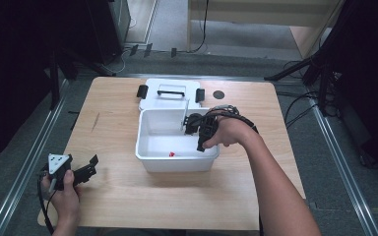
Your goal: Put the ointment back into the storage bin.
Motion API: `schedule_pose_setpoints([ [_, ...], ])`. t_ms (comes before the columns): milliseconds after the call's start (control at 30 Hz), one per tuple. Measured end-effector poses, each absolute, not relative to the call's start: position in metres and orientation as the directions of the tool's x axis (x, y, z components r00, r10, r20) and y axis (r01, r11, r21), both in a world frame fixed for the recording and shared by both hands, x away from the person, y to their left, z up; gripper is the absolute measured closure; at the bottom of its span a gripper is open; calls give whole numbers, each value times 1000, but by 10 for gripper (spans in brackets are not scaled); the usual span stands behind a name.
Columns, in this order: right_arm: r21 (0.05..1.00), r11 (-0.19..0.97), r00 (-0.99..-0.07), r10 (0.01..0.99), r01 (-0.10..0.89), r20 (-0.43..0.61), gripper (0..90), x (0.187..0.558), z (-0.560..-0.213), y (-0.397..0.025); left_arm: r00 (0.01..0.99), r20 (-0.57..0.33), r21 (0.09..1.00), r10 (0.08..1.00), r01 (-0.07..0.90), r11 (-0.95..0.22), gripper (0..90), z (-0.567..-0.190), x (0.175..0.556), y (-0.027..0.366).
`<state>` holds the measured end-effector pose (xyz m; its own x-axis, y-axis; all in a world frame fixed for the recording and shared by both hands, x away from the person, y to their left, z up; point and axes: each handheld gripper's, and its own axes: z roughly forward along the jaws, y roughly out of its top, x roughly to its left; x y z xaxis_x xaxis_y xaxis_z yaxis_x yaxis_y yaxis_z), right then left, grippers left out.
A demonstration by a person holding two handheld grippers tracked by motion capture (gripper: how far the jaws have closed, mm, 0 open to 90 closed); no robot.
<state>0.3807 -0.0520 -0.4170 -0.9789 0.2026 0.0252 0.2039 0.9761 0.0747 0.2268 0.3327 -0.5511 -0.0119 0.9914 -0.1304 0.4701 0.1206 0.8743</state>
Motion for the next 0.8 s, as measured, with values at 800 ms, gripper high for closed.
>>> schedule_pose_setpoints([
  [800,255,922,-954,299,293,12,818,374,-355,-103,-11,-125,874,992,472,116,69,-551,227,332],
])
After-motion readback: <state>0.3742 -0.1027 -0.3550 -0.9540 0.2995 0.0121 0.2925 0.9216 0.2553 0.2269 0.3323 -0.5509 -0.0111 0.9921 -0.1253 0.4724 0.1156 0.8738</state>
